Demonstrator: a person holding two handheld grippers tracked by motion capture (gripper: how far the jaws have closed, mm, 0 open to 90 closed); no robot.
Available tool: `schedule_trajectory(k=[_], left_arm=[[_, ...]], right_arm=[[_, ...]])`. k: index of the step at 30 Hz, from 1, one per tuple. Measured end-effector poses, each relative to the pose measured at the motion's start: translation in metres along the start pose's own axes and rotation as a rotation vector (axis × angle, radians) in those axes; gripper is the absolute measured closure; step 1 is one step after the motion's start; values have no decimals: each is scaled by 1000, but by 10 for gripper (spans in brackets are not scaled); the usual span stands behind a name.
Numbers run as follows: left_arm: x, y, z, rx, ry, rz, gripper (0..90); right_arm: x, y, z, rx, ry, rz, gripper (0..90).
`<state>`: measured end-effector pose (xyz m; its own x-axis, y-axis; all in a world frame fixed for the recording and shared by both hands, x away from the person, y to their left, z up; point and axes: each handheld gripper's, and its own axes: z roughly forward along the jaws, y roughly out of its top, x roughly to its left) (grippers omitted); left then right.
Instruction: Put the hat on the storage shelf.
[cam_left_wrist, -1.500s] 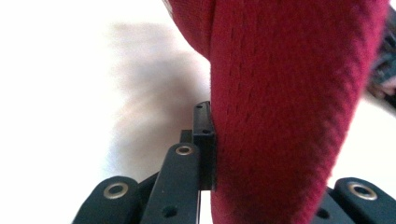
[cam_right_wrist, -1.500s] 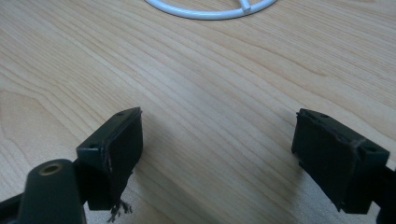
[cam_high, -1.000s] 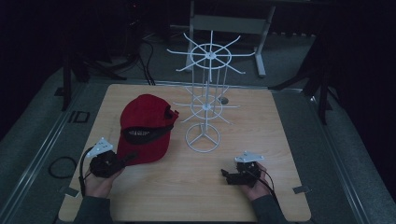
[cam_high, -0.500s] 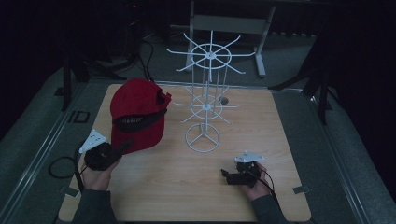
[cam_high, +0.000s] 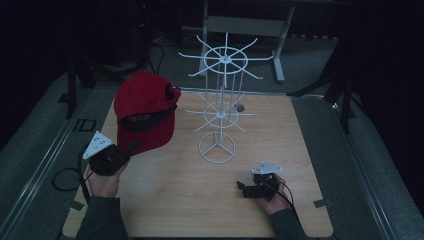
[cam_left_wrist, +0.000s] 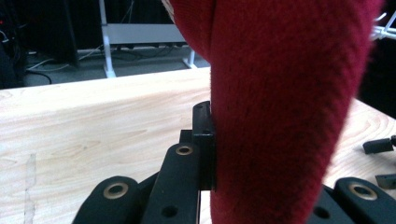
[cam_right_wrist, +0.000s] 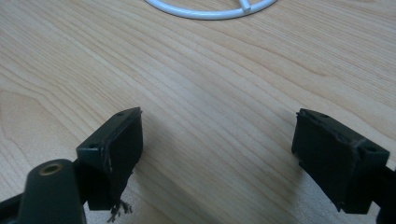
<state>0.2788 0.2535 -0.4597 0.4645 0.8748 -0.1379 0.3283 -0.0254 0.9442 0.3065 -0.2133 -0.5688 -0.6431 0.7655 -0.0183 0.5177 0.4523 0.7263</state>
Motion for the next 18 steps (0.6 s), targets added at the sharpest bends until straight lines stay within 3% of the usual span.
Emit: schedule_trajectory(k=[18], left_arm=[[-7,21,9,-77,-1,13,850]], right_arm=[[0,0,0,0,1,5,163]])
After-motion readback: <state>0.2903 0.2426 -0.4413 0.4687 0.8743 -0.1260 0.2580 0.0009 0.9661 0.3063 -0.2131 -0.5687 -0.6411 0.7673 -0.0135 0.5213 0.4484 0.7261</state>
